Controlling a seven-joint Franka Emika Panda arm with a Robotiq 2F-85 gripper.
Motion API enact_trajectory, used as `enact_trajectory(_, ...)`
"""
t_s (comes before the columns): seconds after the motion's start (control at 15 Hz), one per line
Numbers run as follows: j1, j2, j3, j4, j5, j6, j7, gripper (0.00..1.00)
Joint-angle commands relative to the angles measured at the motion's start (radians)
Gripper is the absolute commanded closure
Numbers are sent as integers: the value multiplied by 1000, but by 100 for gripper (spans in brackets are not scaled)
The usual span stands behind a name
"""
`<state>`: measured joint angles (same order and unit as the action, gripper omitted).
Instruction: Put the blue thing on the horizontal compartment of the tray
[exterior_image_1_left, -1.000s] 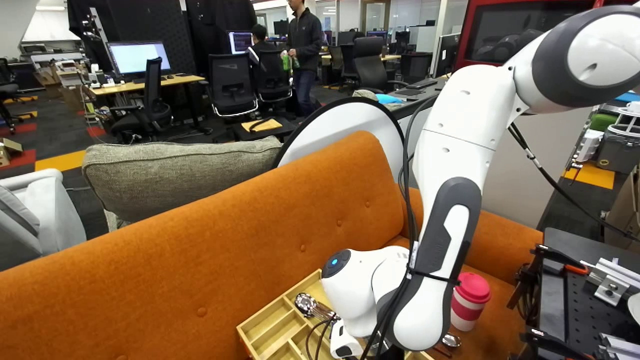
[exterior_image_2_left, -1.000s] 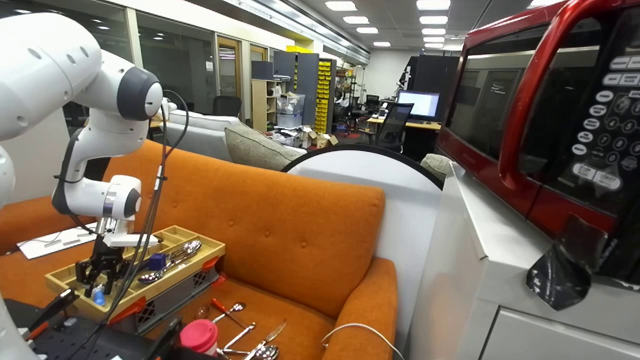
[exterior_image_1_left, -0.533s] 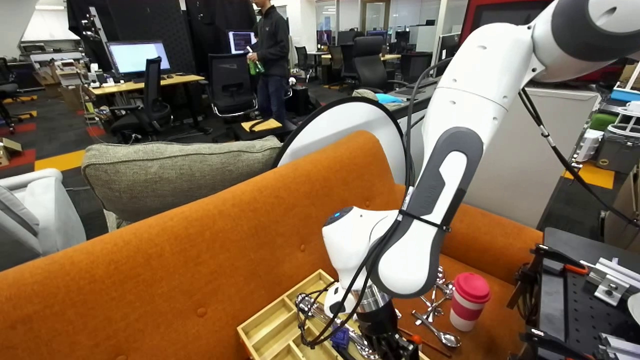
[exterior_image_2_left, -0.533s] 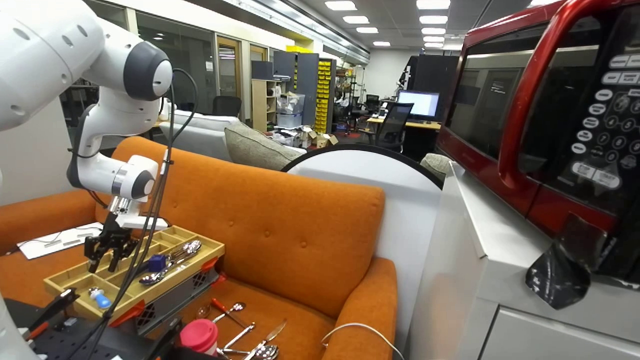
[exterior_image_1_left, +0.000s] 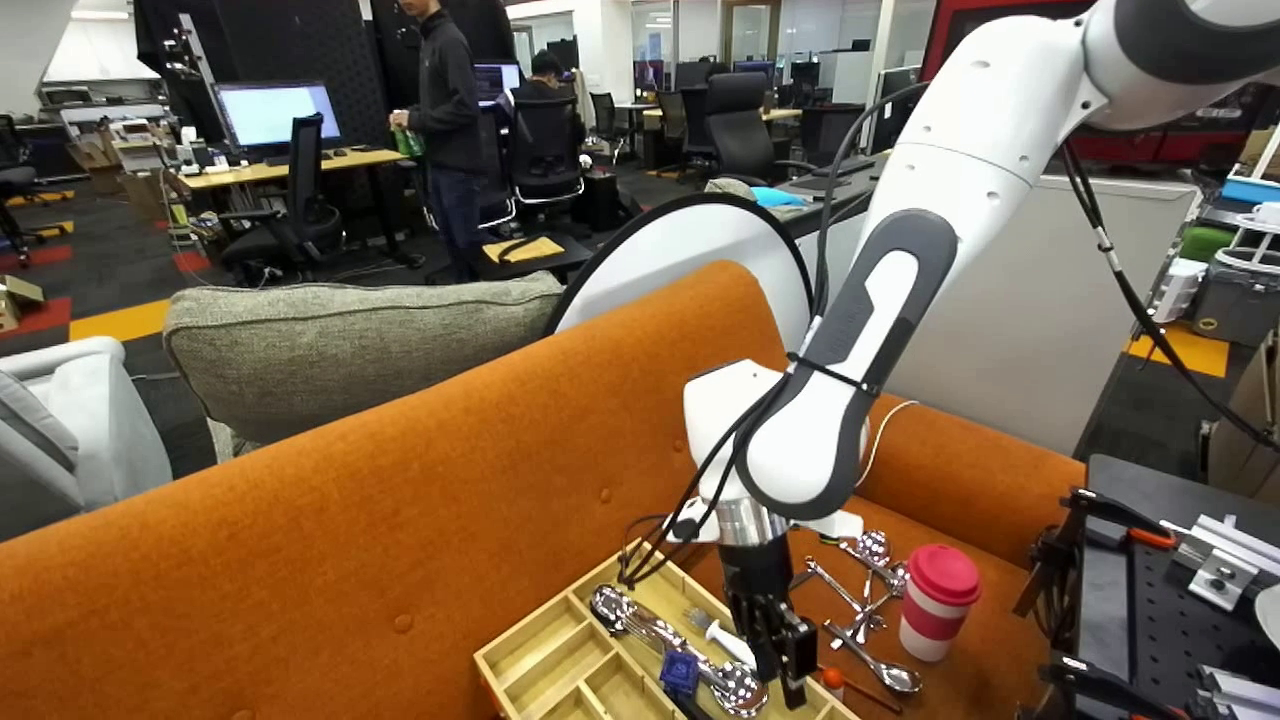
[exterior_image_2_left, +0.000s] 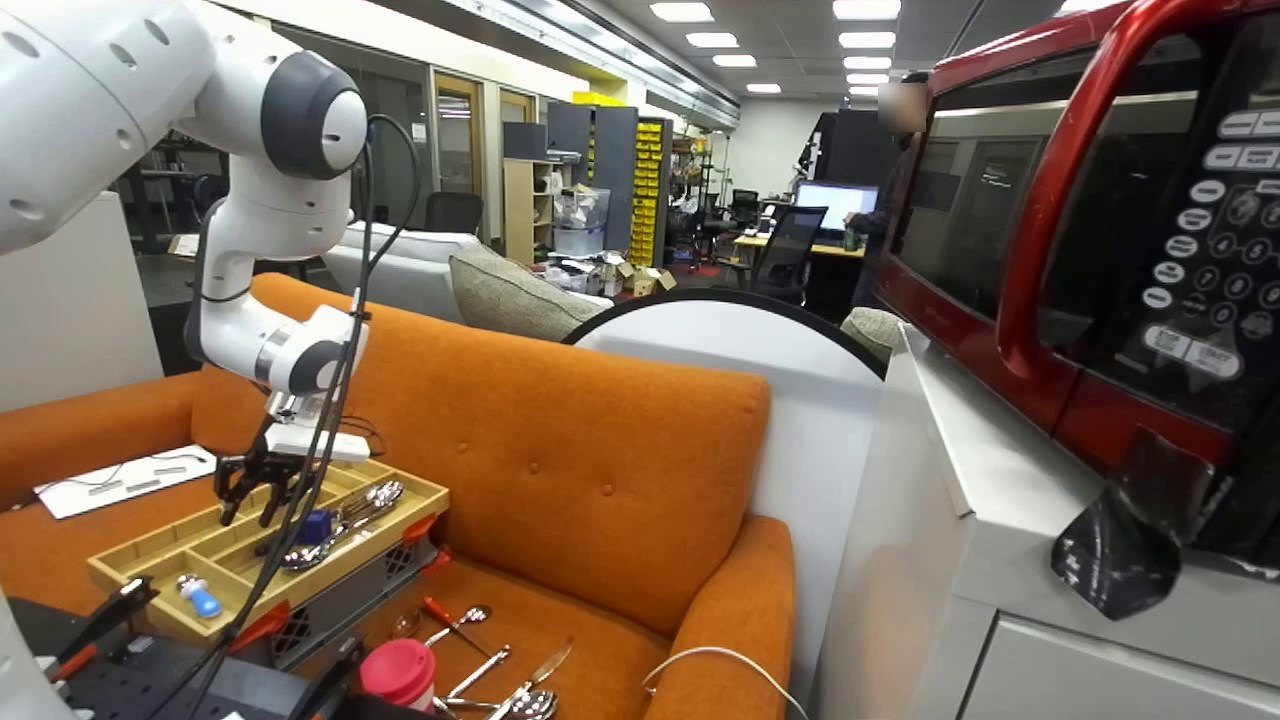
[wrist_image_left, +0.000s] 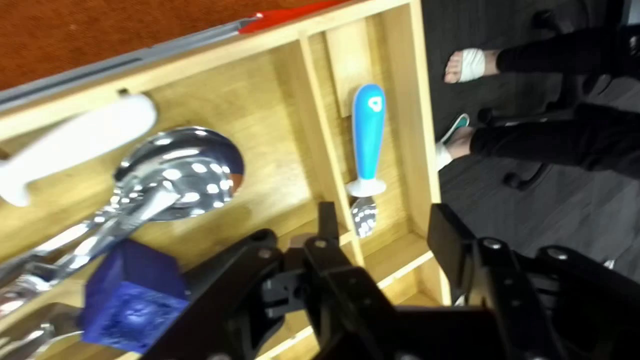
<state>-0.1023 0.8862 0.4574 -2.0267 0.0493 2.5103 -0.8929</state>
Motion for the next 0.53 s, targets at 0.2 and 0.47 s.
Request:
enact_trajectory(0.2,-175,-40,0,-95,167,213,25,23)
enact_trajectory(0.47,-262,-23,-2,-126,239,299,98,23)
